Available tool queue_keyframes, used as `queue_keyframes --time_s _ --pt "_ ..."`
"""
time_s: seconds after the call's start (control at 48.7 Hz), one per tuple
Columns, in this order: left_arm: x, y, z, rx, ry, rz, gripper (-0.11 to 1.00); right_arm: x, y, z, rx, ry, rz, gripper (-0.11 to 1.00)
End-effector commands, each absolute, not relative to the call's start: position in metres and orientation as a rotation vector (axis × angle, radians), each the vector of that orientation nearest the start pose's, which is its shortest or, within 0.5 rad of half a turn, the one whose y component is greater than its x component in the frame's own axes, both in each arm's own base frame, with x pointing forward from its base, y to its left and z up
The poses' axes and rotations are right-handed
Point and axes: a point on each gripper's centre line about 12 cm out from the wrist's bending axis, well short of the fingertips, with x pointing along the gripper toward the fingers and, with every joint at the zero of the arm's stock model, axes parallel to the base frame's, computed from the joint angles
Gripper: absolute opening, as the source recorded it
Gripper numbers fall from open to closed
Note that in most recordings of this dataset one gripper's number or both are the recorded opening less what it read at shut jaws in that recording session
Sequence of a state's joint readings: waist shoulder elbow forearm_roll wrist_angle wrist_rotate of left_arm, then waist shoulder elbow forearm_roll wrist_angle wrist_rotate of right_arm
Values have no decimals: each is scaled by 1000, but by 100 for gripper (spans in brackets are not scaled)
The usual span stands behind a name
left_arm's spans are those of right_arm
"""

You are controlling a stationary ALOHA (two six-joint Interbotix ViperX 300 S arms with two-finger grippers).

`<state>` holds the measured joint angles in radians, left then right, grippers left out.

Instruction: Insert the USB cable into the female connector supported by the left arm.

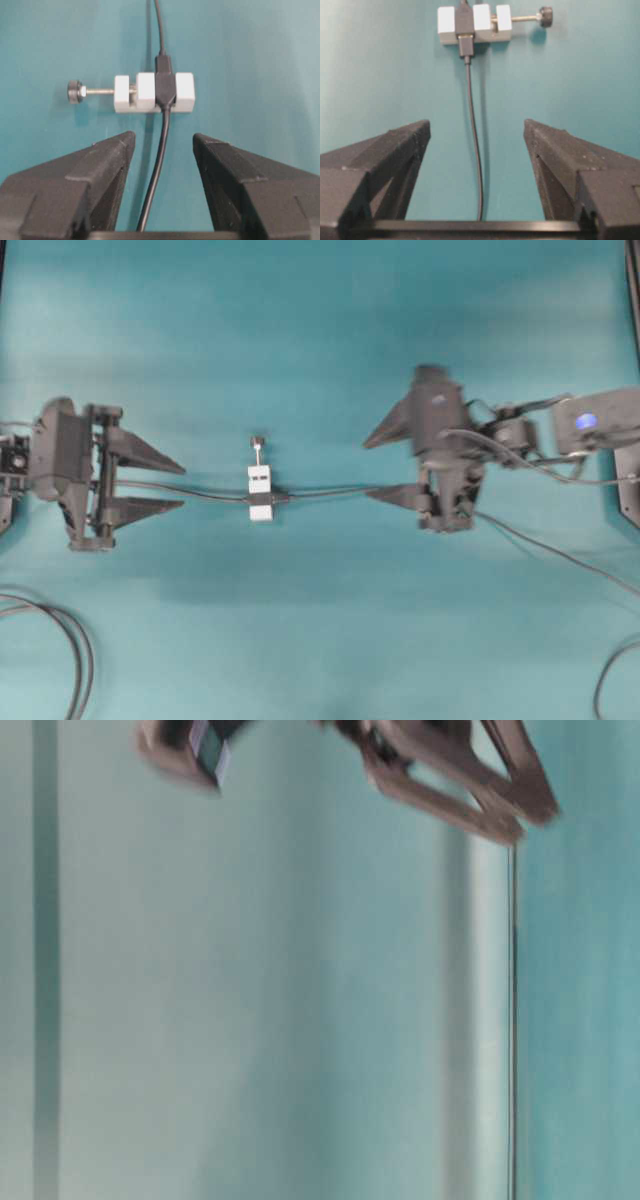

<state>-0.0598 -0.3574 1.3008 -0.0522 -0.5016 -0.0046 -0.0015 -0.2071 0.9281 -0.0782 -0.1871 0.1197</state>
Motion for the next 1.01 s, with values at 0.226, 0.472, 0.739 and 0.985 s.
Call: queue_keyframes --time_s 0.226,0.472,0.739,0.985 --pt "207 -5 170 -14 257 -10 63 274 4 182 53 291 29 77" --pt "186 -5 181 -21 159 -18 63 260 6 171 55 300 36 77" --pt "165 -5 171 -25 251 -24 63 254 4 161 53 370 27 77" --pt "157 -6 176 -34 268 -32 63 247 3 147 48 512 16 77"
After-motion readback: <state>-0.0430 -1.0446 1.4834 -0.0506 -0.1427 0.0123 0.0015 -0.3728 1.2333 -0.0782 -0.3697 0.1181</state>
